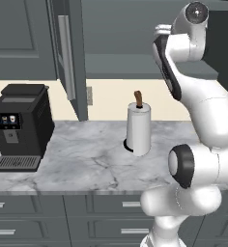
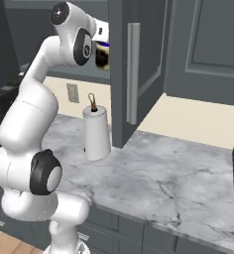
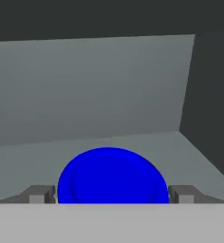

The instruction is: Move the ketchup and mayonnaise from the cabinet to the dining counter.

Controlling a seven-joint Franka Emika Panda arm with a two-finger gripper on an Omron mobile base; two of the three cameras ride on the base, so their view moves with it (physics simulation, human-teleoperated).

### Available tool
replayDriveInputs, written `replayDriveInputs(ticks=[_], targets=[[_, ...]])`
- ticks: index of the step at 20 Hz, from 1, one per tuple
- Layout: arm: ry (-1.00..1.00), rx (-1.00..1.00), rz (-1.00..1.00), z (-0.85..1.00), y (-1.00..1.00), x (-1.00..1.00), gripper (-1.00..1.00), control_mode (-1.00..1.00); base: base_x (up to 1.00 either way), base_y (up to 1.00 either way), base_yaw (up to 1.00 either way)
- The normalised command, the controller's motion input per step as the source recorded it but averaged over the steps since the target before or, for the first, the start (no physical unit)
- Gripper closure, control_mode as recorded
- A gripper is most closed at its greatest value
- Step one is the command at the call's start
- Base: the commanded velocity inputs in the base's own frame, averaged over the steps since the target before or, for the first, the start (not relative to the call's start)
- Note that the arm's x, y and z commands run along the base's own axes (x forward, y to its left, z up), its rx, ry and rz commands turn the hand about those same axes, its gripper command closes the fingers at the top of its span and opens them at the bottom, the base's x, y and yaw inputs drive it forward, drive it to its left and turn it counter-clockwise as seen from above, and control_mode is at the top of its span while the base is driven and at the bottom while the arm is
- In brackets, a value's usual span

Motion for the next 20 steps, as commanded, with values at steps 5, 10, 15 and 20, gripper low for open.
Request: replayDriveInputs(ticks=[5,10,15,20], targets=[[-0.14,0.00,0.01,0.03,0.02,-1.00,1.00,-1.00,0.00,0.00,0.00],[-0.02,0.00,0.00,0.29,0.06,-1.00,1.00,-1.00,0.00,0.00,0.00],[0.00,0.00,0.00,0.15,0.10,-1.00,1.00,-1.00,0.00,0.00,0.00],[0.01,0.00,0.00,0.00,0.18,-1.00,1.00,-1.00,0.00,0.00,0.00]])
